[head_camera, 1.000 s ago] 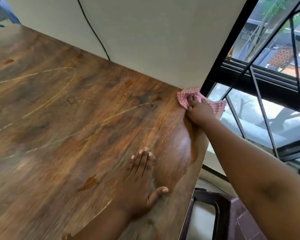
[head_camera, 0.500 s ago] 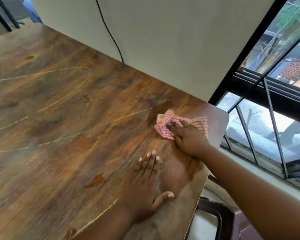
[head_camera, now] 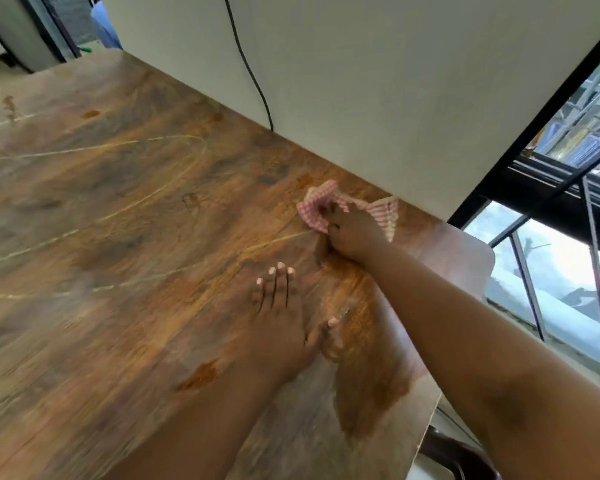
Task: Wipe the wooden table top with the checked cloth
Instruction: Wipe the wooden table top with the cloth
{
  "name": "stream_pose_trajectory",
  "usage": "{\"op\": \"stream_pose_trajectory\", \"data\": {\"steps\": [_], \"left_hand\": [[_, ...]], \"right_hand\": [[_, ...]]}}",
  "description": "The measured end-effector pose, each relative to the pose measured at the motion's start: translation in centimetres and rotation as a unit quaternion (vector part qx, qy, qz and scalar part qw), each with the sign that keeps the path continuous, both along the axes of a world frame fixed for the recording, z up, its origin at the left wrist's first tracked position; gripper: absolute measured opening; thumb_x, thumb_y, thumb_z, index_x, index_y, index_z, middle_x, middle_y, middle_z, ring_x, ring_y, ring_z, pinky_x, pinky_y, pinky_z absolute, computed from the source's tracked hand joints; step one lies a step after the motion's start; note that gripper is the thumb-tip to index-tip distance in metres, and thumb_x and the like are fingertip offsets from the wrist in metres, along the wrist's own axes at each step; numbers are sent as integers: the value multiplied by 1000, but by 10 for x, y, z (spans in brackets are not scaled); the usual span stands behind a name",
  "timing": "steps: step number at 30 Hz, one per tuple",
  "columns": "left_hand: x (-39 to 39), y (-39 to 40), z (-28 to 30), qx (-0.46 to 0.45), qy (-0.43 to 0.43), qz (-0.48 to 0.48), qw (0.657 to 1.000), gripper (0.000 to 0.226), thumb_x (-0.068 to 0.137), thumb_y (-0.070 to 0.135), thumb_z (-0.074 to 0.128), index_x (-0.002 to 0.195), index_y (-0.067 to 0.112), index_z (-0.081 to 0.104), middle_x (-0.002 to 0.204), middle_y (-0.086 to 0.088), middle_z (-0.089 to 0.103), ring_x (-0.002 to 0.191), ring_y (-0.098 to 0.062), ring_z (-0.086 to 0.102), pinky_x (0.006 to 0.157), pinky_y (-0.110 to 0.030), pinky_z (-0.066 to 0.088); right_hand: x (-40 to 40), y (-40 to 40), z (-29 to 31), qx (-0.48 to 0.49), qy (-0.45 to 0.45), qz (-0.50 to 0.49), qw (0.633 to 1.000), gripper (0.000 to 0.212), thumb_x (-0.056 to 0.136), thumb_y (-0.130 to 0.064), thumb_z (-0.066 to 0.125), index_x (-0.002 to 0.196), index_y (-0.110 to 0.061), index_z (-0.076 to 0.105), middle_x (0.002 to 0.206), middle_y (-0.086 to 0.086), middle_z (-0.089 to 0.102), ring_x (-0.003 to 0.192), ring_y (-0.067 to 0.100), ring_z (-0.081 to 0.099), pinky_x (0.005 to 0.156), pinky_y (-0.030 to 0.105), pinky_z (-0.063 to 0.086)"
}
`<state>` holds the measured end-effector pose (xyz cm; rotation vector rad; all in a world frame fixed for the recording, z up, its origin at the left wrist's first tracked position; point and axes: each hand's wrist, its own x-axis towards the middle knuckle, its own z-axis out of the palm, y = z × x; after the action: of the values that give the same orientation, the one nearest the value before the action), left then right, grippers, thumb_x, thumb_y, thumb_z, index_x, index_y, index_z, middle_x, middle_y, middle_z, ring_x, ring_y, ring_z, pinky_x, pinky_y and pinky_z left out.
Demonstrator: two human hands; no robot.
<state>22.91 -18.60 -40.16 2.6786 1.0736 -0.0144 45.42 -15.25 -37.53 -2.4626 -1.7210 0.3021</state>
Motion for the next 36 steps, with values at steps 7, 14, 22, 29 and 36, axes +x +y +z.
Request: {"op": "stream_pose_trajectory", "data": {"steps": [7, 14, 22, 29, 36], "left_hand": [[10, 29, 1, -13, 15, 55, 998, 109, 76, 82, -3, 150, 3, -10, 160, -17, -10, 147, -26, -14, 115, -38, -17], [20, 28, 5, -41, 38, 47, 997, 109, 79, 83, 11, 150, 3, -13, 159, -15, -17, 146, -26, -18, 113, -37, -18], [33, 38, 15, -98, 65, 63, 991, 114, 80, 78, 40, 151, 2, -7, 159, -15, -13, 147, -28, -11, 118, -38, -2], [32, 40, 8, -89, 54, 54, 993, 117, 77, 83, 37, 151, 3, -5, 160, -16, -11, 147, -29, -10, 117, -39, -3], [31, 42, 7, -100, 32, 64, 992, 121, 72, 85, 41, 152, 5, 0, 161, -14, -5, 148, -28, -5, 119, -40, 3]], "right_hand": [[-5, -68, -11, 20, 19, 69, 997, 48, 95, -27, 43, 142, -31, 38, 150, -1, 37, 138, 23, 30, 113, 33, 23], [55, -68, -9, 5, 4, -42, 999, 48, 97, -28, 36, 144, -33, 33, 154, -3, 28, 143, 24, 21, 114, 36, 21], [73, 8, -5, -22, -28, -30, 999, 48, 99, -25, 33, 147, -18, 29, 154, 10, 27, 138, 35, 26, 109, 40, 23], [7, 18, -11, 8, 17, 35, 999, 47, 95, -25, 37, 142, -27, 39, 151, 5, 36, 137, 28, 30, 110, 37, 25], [-17, -56, -8, 11, 46, 96, 994, 48, 95, -25, 44, 142, -31, 37, 151, 0, 35, 141, 24, 26, 113, 37, 26]]}}
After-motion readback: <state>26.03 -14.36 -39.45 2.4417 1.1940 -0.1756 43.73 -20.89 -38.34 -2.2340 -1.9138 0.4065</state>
